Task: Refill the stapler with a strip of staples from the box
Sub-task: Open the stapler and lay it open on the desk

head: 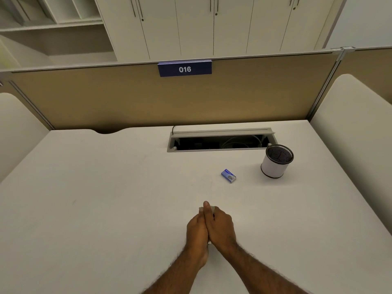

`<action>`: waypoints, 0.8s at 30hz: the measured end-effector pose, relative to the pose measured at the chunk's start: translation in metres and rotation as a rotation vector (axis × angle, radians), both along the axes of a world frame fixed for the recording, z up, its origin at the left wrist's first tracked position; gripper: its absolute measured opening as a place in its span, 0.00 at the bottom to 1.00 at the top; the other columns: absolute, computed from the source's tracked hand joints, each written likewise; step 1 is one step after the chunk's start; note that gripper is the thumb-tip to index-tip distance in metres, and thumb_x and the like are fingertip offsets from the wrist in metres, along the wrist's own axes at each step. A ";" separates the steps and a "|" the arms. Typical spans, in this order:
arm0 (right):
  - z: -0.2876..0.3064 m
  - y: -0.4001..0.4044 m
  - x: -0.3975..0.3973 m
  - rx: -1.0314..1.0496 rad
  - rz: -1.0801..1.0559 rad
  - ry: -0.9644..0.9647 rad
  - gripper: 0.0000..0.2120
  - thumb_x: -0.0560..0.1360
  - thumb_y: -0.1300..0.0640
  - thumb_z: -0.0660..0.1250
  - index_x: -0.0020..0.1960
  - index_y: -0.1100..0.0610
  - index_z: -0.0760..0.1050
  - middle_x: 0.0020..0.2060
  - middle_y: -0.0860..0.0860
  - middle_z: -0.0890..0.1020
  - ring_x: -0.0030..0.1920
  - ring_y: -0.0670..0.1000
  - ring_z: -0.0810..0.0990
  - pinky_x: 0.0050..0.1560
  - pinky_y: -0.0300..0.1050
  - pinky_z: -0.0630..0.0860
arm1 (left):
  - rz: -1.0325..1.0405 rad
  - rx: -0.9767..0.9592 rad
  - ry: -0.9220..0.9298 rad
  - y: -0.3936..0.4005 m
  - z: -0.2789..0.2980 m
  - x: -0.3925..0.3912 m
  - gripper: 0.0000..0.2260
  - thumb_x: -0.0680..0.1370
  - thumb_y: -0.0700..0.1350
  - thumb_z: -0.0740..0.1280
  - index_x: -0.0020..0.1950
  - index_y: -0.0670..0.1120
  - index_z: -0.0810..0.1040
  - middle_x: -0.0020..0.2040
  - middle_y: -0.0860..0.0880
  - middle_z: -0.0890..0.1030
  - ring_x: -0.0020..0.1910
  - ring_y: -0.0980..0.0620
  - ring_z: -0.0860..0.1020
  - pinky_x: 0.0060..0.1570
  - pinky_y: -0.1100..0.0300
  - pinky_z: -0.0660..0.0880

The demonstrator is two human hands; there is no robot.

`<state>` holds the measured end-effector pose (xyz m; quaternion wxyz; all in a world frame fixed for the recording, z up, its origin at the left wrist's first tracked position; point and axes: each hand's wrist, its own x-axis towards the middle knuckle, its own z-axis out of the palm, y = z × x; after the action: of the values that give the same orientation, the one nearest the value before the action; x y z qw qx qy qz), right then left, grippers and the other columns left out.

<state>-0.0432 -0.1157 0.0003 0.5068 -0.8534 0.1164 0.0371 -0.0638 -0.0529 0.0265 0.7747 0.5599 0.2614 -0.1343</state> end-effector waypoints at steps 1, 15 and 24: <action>0.002 0.001 -0.001 -0.012 -0.009 -0.015 0.24 0.78 0.36 0.52 0.35 0.49 0.76 0.32 0.45 0.82 0.37 0.43 0.81 0.41 0.41 0.76 | 0.021 -0.024 0.009 0.000 0.002 -0.001 0.19 0.82 0.52 0.57 0.52 0.40 0.82 0.49 0.40 0.86 0.52 0.44 0.83 0.52 0.50 0.79; 0.026 0.008 -0.021 0.117 -0.144 -0.411 0.18 0.78 0.43 0.57 0.31 0.45 0.66 0.26 0.38 0.76 0.28 0.44 0.75 0.30 0.37 0.70 | 0.298 -0.329 0.234 0.011 0.001 0.012 0.21 0.82 0.53 0.57 0.58 0.37 0.78 0.50 0.38 0.82 0.47 0.42 0.81 0.40 0.52 0.77; 0.018 -0.005 -0.041 -0.124 0.352 -0.702 0.19 0.77 0.38 0.57 0.47 0.52 0.75 0.42 0.46 0.79 0.38 0.43 0.76 0.34 0.36 0.75 | 0.184 -0.373 0.207 0.040 0.008 0.035 0.18 0.82 0.52 0.57 0.54 0.38 0.77 0.26 0.50 0.70 0.22 0.56 0.69 0.22 0.64 0.69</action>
<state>-0.0843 -0.1203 0.0182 0.4491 -0.8501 -0.2101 -0.1774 -0.0291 -0.0131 0.0349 0.8427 0.3642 0.3601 -0.1658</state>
